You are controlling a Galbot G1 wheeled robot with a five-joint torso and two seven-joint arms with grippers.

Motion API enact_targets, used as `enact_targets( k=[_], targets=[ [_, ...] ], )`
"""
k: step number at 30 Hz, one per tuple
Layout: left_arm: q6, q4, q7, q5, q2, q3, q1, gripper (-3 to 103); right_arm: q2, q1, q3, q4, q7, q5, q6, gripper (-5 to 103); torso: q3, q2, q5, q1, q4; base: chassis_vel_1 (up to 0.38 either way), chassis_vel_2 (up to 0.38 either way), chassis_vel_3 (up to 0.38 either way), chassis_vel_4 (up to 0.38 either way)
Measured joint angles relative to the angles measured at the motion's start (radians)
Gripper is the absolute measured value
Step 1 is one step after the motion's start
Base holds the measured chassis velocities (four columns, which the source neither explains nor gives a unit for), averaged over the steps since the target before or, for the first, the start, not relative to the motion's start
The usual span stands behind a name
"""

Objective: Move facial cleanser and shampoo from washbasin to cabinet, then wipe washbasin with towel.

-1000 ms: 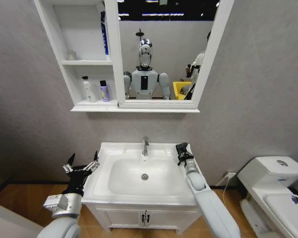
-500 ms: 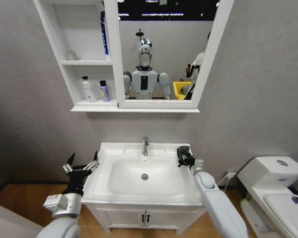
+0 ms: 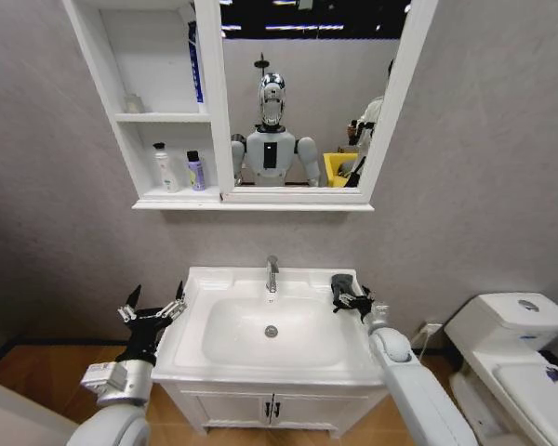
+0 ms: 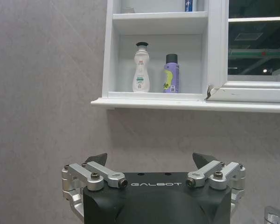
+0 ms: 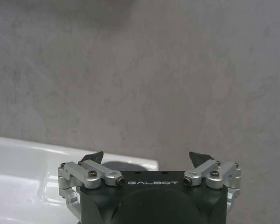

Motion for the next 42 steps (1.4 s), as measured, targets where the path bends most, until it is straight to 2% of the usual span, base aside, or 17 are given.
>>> enact_targets(
  k=[1,2,3,4,5,8,10,11,13,17,33,38,40,42],
  targets=[
    [0.0,0.0,0.0,0.0,0.0,0.0,0.0,100,0.0,0.0,0.0,0.0,0.0,0.0,0.0,100,0.0,0.0,0.0,0.0,0.0,0.0,0.0,0.0,0.0],
    [0.0,0.003,0.001,-0.004,-0.001,-0.001,-0.006,100,0.03,-0.093,0.024,0.117,0.036,-0.013,-0.02,100,0.0,0.0,0.0005,0.0,0.0003,0.0,0.0,0.0,0.0],
    [0.0,0.006,0.0,-0.005,-0.002,-0.003,-0.009,100,0.044,-0.133,0.033,0.16,0.048,-0.016,-0.029,100,0.0,0.0,0.0007,0.0,0.0,0.0,0.0,0.0,0.0],
    [0.0,0.013,0.004,-0.006,-0.006,-0.007,-0.013,100,0.087,-0.239,0.05,0.276,0.081,-0.028,-0.046,100,0.0,0.0,0.0013,0.0,-0.0004,0.0,0.0,0.0,0.0],
    [-0.004,0.027,0.029,-0.007,-0.011,-0.021,-0.016,100,0.169,-0.436,0.056,0.494,0.124,-0.098,-0.045,100,0.0,0.0,0.0005,-0.001,-0.0003,0.0,0.0,0.0,0.0],
    [-0.008,0.036,0.05,-0.014,-0.014,-0.035,-0.015,100,0.22,-0.545,0.048,0.62,0.132,-0.176,-0.036,100,0.0,0.0,0.0005,-0.001,-0.0004,0.0,0.0,0.0,0.0],
    [-0.016,0.047,0.068,-0.017,-0.015,-0.042,-0.014,100,0.239,-0.59,0.029,0.724,0.152,-0.196,-0.079,100,0.0,0.0,0.0003,-0.001,-0.0002,0.0,0.0,0.0,0.0],
    [-0.016,0.047,0.068,-0.017,-0.015,-0.042,-0.014,100,0.239,-0.59,0.029,0.724,0.152,-0.196,-0.079,100,0.0,0.0,0.0003,-0.001,-0.0002,0.0,0.0,0.0,0.0],
    [-0.022,0.056,0.083,-0.017,-0.015,-0.04,-0.013,100,0.234,-0.585,0.023,0.779,0.174,-0.19,-0.135,100,0.0,0.0,0.0005,0.0,0.0003,0.0,0.0,0.0,0.0],
    [-0.027,0.059,0.095,-0.019,-0.016,-0.041,-0.013,100,0.225,-0.591,0.025,0.806,0.175,-0.188,-0.162,100,0.0,0.0,0.0005,0.001,0.0004,0.023,-0.035,-0.022,0.053],
    [-0.028,0.027,0.102,-0.041,0.003,-0.062,-0.001,100,0.234,-0.61,0.007,0.798,0.167,-0.195,-0.159,100,0.0,0.0,0.0007,0.0,0.0001,0.169,-0.217,-0.159,0.218],
    [-0.027,0.011,0.101,-0.026,-0.011,-0.042,0.007,100,0.23,-0.613,0.003,0.795,0.166,-0.192,-0.155,100,0.0,0.0,0.0013,0.0,0.0,0.289,-0.327,-0.287,0.325],
    [-0.027,0.009,0.101,-0.019,-0.015,-0.038,0.01,100,0.23,-0.614,0.001,0.795,0.166,-0.192,-0.152,100,0.0,0.0,0.0003,0.0,0.0,0.325,-0.392,-0.308,0.387],
    [-0.027,0.001,0.099,-0.002,-0.026,-0.029,0.019,100,0.229,-0.614,-0.002,0.794,0.165,-0.189,-0.145,100,0.0,0.0,0.0013,0.0,0.0,0.357,-0.394,-0.349,0.383]
  ],
)
